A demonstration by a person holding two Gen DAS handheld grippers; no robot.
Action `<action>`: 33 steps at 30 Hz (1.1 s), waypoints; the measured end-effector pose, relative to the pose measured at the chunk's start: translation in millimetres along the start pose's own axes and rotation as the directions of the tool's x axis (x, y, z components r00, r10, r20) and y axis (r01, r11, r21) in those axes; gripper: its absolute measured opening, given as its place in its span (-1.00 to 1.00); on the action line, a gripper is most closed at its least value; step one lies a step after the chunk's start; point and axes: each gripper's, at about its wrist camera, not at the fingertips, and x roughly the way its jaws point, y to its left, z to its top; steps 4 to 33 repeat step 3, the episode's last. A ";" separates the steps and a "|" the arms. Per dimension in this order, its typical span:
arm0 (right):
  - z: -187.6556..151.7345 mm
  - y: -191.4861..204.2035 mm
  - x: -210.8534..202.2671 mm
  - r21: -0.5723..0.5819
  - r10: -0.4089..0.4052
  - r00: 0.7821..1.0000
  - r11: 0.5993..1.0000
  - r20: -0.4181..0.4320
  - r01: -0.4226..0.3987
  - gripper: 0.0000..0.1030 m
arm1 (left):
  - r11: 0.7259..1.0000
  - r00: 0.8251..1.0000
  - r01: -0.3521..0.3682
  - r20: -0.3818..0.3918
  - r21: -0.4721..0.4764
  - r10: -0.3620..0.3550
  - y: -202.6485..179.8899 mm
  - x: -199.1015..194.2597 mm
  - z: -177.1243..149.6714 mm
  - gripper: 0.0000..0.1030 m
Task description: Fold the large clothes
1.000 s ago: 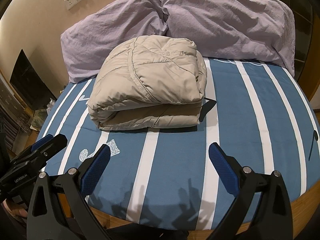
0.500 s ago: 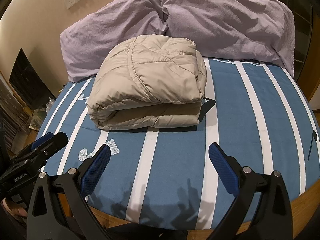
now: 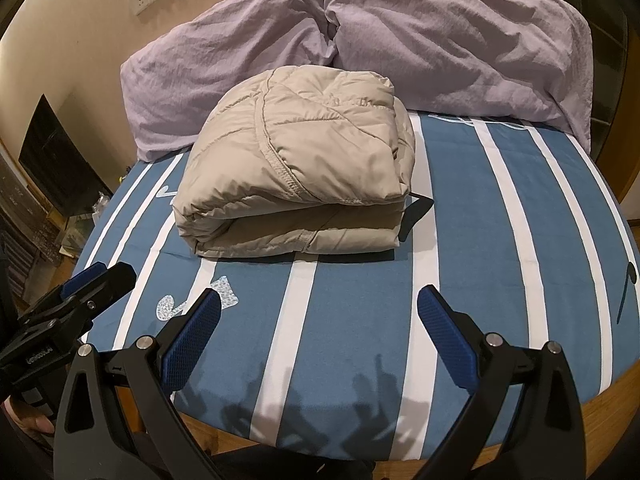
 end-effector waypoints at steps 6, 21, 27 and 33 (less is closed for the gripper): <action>0.0 0.0 0.0 -0.001 0.000 1.000 1.000 0.000 0.000 0.94 | 1.000 1.000 -0.001 -0.002 0.001 0.001 0.3 1.8 -1.0 0.93; 0.0 0.0 0.0 -0.001 0.000 1.000 1.000 0.000 0.000 0.94 | 1.000 1.000 -0.001 -0.002 0.001 0.001 0.3 1.8 -1.0 0.93; 0.0 0.0 0.0 -0.001 0.000 1.000 1.000 0.000 0.000 0.94 | 1.000 1.000 -0.001 -0.002 0.001 0.001 0.3 1.8 -1.0 0.93; 0.0 0.0 0.0 -0.001 0.000 1.000 1.000 0.000 0.000 0.94 | 1.000 1.000 -0.001 -0.002 0.001 0.001 0.3 1.8 -1.0 0.93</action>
